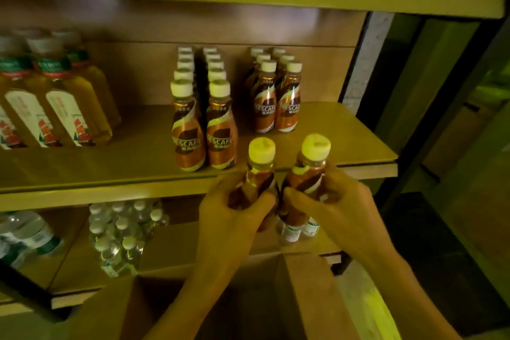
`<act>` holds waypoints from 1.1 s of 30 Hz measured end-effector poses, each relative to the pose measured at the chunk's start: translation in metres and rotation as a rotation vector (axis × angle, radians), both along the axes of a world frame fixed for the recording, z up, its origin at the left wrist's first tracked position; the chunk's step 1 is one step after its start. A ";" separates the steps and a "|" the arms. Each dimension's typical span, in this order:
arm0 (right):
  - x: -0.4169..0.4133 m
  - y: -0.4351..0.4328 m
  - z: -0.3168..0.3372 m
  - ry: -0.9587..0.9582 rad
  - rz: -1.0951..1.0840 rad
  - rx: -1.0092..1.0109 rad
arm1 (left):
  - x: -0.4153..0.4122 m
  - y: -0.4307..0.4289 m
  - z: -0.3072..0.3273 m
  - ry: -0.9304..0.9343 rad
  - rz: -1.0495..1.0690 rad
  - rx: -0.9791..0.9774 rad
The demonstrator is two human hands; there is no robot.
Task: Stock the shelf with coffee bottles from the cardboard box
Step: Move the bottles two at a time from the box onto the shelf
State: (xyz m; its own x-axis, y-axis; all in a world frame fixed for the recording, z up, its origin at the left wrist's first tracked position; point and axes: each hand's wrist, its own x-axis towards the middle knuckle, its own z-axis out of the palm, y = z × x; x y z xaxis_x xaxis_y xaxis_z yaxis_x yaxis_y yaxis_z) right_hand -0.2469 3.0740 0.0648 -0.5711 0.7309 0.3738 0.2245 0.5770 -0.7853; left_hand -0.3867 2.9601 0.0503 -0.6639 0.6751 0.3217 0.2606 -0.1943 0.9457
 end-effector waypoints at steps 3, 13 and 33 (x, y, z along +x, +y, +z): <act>-0.001 0.021 0.034 0.026 0.024 0.026 | 0.002 0.025 0.033 0.036 -0.045 0.107; -0.029 0.092 0.050 0.022 -0.056 0.001 | -0.016 0.102 0.062 0.004 0.061 0.101; -0.034 0.111 -0.003 0.063 -0.037 -0.107 | -0.015 0.116 0.006 0.004 0.186 0.061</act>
State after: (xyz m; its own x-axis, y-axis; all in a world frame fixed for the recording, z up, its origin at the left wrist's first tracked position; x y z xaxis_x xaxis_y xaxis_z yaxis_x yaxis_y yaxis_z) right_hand -0.2811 3.1848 0.0618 -0.5211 0.7886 0.3264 0.1923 0.4811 -0.8553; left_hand -0.4018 3.0764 0.0562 -0.7741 0.5203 0.3607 0.3008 -0.1990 0.9327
